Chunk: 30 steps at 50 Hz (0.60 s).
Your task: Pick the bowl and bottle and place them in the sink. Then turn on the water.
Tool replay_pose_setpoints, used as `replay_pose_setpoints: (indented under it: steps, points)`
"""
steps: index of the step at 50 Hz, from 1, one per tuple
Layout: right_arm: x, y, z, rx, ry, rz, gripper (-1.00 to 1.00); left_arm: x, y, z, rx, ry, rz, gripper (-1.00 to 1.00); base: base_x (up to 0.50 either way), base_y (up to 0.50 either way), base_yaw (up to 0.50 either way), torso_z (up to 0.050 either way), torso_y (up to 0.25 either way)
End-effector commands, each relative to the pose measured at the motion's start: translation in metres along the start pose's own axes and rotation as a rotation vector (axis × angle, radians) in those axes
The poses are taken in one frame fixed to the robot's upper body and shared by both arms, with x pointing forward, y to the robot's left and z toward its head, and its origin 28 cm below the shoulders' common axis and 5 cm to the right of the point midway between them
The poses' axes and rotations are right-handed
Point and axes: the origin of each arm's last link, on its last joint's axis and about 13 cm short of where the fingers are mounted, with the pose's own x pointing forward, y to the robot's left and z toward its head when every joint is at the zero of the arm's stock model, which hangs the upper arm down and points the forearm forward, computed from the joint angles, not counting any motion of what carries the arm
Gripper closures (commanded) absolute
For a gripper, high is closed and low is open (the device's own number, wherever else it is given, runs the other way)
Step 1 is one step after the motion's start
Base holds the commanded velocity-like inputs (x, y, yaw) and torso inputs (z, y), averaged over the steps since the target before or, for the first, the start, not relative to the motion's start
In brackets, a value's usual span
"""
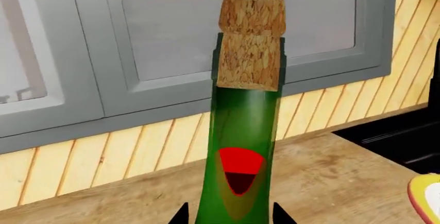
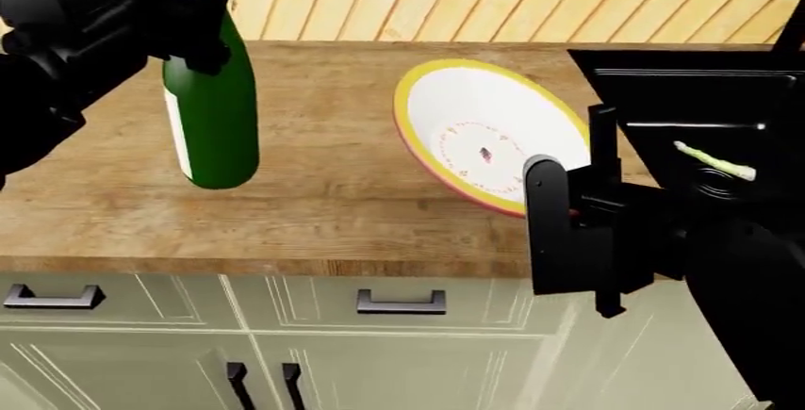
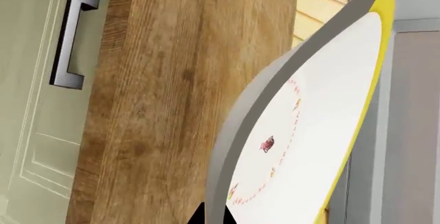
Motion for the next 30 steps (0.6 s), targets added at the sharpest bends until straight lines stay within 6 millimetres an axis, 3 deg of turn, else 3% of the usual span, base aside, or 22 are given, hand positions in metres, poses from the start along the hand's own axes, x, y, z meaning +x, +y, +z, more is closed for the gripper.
replay_pose_setpoints:
  steps: [1, 30]
  points:
    - [-0.0012, -0.0032, -0.0002, -0.014, 0.01, -0.034, 1.0, 0.0002, -0.0002, 0.0039, -0.004, -0.022, 0.003, 1.0, -0.5, -0.01, 0.0, 0.0, 0.0]
    - [-0.0023, 0.0005, -0.0018, 0.0, 0.018, -0.03, 1.0, 0.002, -0.0023, 0.006, 0.002, -0.026, -0.005, 1.0, -0.5, -0.01, 0.0, 0.0, 0.001]
